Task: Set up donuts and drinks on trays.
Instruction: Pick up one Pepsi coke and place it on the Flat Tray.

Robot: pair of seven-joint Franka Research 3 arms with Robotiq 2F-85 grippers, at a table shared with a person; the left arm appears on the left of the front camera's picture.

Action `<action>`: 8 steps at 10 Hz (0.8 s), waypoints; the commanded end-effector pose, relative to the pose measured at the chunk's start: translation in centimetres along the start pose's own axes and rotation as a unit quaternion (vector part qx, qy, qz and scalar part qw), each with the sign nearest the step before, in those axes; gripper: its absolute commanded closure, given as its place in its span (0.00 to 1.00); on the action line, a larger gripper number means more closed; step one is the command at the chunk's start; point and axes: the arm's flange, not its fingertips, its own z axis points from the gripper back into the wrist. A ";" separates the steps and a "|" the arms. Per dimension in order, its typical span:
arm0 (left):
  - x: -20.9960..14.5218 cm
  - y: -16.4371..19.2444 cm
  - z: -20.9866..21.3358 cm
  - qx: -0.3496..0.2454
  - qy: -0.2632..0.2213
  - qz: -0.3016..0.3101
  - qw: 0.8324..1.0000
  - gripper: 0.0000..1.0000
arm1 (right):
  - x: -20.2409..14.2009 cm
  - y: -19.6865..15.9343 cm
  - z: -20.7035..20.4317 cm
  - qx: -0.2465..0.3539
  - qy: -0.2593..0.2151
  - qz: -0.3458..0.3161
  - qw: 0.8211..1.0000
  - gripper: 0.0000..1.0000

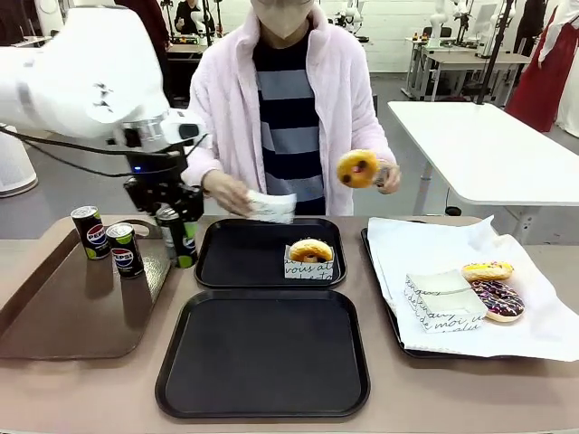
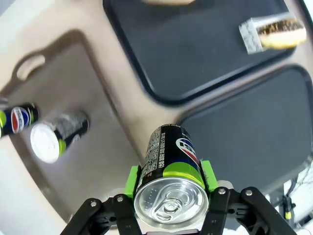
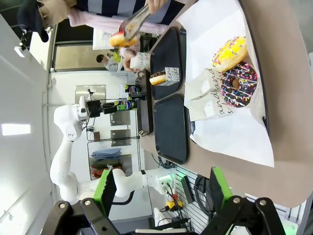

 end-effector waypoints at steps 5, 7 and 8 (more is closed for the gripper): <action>9.2 -2.0 -4.3 0.040 -0.004 0.029 0.999 0.42 | 0.0 0.1 0.1 0.007 -0.002 0.003 1.000 0.00; 10.1 -1.7 -5.5 0.028 0.007 0.030 0.999 0.42 | 0.0 0.1 0.1 0.007 -0.002 0.003 1.000 0.00; 9.5 -1.4 -5.2 0.015 0.025 0.032 0.999 0.42 | 0.0 0.1 0.1 0.007 -0.002 0.003 1.000 0.00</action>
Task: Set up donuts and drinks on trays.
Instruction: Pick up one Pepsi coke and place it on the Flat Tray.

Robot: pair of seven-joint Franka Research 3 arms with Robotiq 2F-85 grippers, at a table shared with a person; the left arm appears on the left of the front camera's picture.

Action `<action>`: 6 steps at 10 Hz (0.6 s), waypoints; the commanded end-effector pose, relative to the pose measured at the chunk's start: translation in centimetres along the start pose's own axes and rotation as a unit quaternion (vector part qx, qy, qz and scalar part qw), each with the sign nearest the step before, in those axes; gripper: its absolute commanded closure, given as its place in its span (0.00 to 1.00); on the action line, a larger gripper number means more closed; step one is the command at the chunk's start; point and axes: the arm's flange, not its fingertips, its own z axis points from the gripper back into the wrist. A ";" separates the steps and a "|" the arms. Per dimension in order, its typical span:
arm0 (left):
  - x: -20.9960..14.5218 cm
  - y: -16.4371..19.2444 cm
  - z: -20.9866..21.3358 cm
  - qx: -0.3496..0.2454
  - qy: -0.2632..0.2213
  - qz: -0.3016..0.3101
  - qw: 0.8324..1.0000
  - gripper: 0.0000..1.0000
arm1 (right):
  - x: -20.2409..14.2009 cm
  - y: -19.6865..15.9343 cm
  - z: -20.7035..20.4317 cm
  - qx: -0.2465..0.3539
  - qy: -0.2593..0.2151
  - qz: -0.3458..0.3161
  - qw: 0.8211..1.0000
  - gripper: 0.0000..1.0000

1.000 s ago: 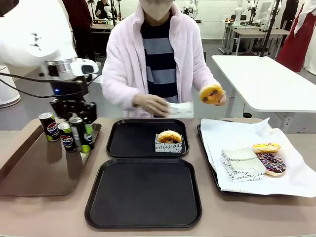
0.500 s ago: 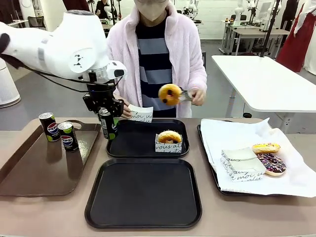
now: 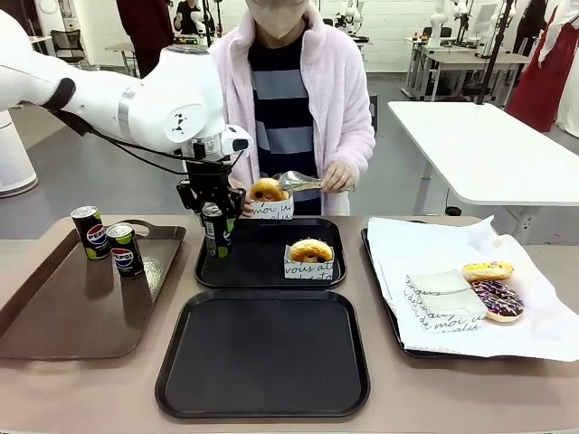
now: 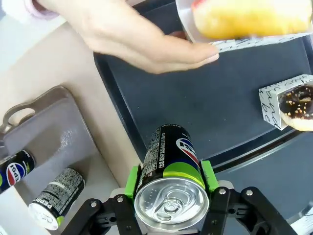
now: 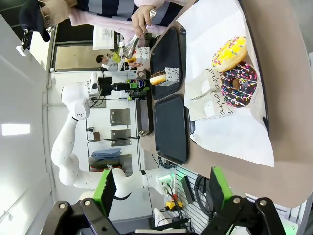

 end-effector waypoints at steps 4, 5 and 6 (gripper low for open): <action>-15.2 6.0 8.3 -0.048 0.093 -0.084 0.991 0.42 | 0.0 0.1 0.1 0.007 -0.002 0.003 1.000 0.00; -17.2 7.3 8.8 -0.055 0.091 -0.092 0.990 0.42 | 0.0 0.1 0.1 0.007 -0.002 0.003 1.000 0.00; -18.2 7.8 8.9 -0.052 0.087 -0.087 0.991 0.42 | 0.0 0.1 0.1 0.007 -0.002 0.003 1.000 0.00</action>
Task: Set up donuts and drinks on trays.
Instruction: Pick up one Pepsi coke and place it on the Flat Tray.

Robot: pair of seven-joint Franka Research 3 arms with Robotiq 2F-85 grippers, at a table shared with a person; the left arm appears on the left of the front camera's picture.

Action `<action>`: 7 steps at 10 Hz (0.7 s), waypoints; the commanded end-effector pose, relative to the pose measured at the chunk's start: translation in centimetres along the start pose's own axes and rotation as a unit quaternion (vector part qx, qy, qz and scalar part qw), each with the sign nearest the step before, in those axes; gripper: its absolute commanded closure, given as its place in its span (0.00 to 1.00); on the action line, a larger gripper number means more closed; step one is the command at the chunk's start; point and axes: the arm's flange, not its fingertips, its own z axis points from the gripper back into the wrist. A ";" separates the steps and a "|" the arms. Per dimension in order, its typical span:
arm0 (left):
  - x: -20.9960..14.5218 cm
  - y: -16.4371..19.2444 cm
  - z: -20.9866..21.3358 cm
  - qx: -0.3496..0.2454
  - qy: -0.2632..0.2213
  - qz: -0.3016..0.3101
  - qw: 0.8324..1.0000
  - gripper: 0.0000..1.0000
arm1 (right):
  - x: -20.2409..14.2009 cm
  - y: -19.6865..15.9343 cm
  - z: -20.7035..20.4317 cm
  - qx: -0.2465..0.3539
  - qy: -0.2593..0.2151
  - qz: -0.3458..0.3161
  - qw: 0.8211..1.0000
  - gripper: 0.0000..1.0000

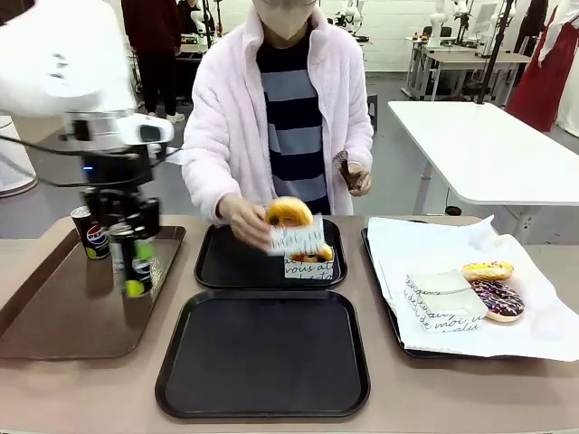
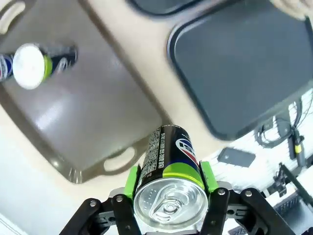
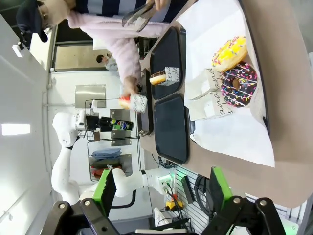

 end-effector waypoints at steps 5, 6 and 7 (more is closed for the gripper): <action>-1.6 0.8 0.2 0.000 -0.008 0.007 1.000 0.42 | 0.0 0.1 0.1 0.007 -0.003 0.004 1.000 0.00; -1.6 0.8 0.2 0.000 -0.008 0.007 1.000 0.42 | 0.0 0.1 0.1 0.007 -0.003 0.004 1.000 0.00; -1.6 0.8 0.2 0.000 -0.008 0.007 1.000 0.42 | 0.0 0.1 0.1 0.007 -0.003 0.004 1.000 0.00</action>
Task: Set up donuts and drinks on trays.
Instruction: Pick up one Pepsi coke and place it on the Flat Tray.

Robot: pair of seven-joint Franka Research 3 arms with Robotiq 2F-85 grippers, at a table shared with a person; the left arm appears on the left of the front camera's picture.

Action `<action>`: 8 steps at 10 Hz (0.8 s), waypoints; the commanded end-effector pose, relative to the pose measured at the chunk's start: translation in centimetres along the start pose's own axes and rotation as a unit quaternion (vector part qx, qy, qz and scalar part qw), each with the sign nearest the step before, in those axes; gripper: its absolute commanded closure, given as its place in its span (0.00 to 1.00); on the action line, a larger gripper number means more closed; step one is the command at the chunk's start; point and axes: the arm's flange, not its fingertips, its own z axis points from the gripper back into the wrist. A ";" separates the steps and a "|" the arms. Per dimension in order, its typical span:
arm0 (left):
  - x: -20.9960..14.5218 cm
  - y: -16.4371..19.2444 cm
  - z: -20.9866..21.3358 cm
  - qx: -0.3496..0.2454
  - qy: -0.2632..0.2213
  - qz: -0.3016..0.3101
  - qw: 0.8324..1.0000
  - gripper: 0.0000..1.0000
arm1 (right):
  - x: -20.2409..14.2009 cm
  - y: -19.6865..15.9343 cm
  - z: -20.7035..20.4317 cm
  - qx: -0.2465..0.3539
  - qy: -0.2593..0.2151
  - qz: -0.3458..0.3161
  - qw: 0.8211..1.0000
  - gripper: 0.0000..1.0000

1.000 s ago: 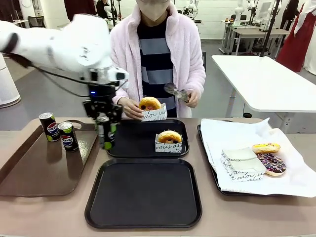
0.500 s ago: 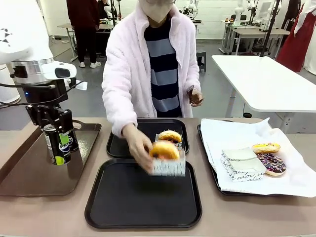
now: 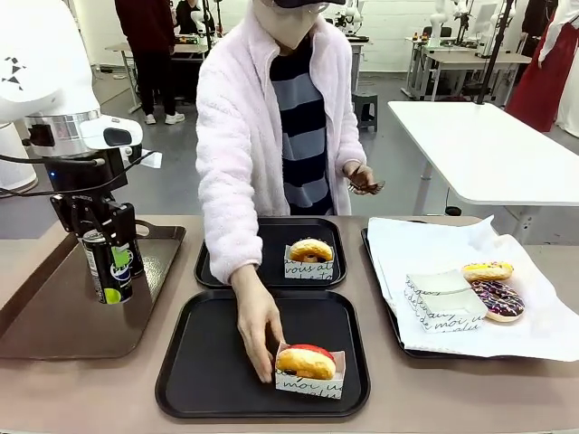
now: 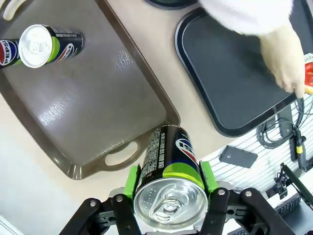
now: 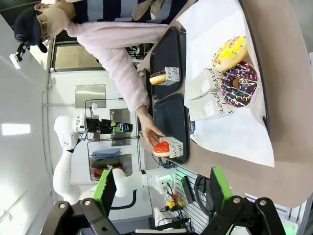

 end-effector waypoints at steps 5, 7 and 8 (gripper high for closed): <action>3.8 -1.3 -0.5 0.016 -0.028 -0.066 0.997 0.42 | 0.0 0.1 0.1 0.007 -0.003 0.004 1.000 0.00; 8.1 -2.9 -1.2 0.039 -0.068 -0.068 0.995 0.42 | 0.0 0.1 0.1 0.007 -0.003 0.004 1.000 0.00; 10.3 -3.2 -1.4 0.038 -0.084 -0.064 0.994 0.42 | 0.0 0.1 0.1 0.007 -0.003 0.004 1.000 0.00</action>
